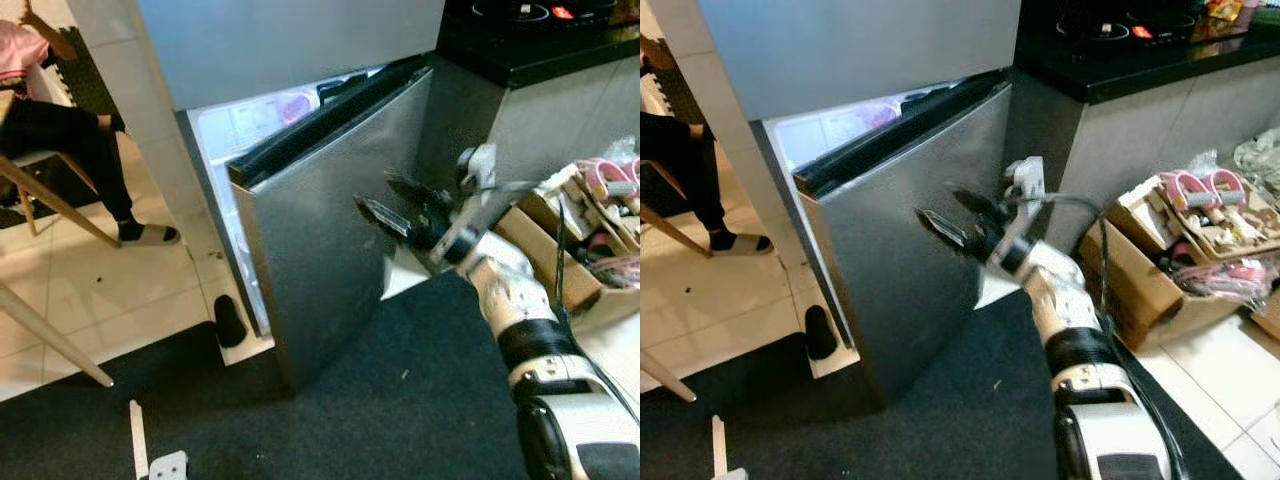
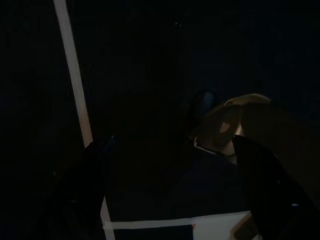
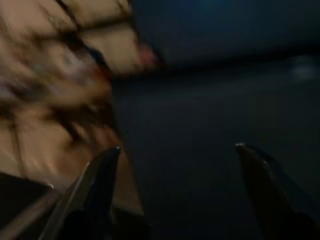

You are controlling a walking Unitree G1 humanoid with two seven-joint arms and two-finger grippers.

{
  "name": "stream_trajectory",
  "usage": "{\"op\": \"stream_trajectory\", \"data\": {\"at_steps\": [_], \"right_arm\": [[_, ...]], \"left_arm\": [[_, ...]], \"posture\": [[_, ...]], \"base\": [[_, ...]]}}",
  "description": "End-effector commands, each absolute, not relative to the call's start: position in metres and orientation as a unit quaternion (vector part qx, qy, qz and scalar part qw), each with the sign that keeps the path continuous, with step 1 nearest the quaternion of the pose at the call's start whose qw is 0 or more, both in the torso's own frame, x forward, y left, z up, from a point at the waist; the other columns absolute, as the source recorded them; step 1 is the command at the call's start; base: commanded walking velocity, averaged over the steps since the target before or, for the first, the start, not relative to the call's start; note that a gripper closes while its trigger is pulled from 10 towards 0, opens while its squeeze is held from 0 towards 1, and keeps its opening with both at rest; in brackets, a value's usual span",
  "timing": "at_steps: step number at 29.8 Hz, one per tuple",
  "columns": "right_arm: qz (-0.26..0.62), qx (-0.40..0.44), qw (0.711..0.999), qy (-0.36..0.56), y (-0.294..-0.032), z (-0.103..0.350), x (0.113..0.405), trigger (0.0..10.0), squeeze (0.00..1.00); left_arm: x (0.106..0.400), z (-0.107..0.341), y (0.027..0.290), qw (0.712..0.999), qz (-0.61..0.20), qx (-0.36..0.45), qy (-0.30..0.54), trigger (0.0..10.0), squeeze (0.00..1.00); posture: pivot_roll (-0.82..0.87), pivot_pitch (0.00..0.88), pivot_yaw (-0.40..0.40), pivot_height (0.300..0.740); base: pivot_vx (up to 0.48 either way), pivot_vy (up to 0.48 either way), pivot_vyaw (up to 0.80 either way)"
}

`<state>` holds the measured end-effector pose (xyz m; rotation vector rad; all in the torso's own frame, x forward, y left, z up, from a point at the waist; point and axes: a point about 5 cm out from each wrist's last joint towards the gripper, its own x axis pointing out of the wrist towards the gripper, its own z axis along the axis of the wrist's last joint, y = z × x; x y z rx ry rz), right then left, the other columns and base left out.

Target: Restocking fridge

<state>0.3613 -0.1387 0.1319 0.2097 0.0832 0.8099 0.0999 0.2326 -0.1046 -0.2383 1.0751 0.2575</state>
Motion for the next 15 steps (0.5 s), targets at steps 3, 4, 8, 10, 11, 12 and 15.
{"op": "stream_trajectory", "data": {"at_steps": [3,4,8,10,11,12,15], "right_arm": [[0.261,0.065,0.954,0.129,-0.172,0.088,0.349,10.0,0.00],[0.242,0.064,0.958,0.143,-0.177,0.081,0.346,10.0,0.00],[0.185,0.059,0.965,0.179,-0.192,0.058,0.333,10.0,0.00],[0.170,0.065,0.964,0.193,-0.197,0.050,0.327,10.0,0.00],[0.140,0.066,0.964,0.216,-0.205,0.036,0.317,10.0,0.00],[0.111,0.066,0.962,0.242,-0.215,0.021,0.304,10.0,0.00],[0.086,0.064,0.959,0.261,-0.221,0.008,0.292,10.0,0.00]], "left_arm": [[0.098,-0.104,0.237,0.842,0.126,-0.108,0.513,10.0,0.00],[0.098,-0.104,0.237,0.842,0.125,-0.109,0.513,10.0,0.00],[0.101,-0.104,0.236,0.844,0.124,-0.108,0.510,10.0,0.00],[0.101,-0.104,0.236,0.845,0.124,-0.108,0.510,10.0,0.00],[0.101,-0.103,0.236,0.845,0.123,-0.107,0.509,10.0,0.00],[0.102,-0.103,0.237,0.845,0.123,-0.105,0.509,10.0,0.00],[0.102,-0.103,0.238,0.846,0.123,-0.104,0.509,10.0,0.00]], "posture": [[-0.03,0.034,0.003,0.740],[-0.03,0.034,0.004,0.740],[-0.03,0.031,0.006,0.740],[-0.03,0.031,0.006,0.740],[-0.03,0.031,0.006,0.740],[-0.03,0.031,0.006,0.740],[-0.03,0.028,0.009,0.740]], "base": [[0.000,0.000,0.00],[0.000,0.000,0.00],[0.000,0.000,0.00],[0.000,0.000,0.00],[0.000,0.000,0.00],[0.000,0.000,0.00],[0.000,0.000,0.00]]}}
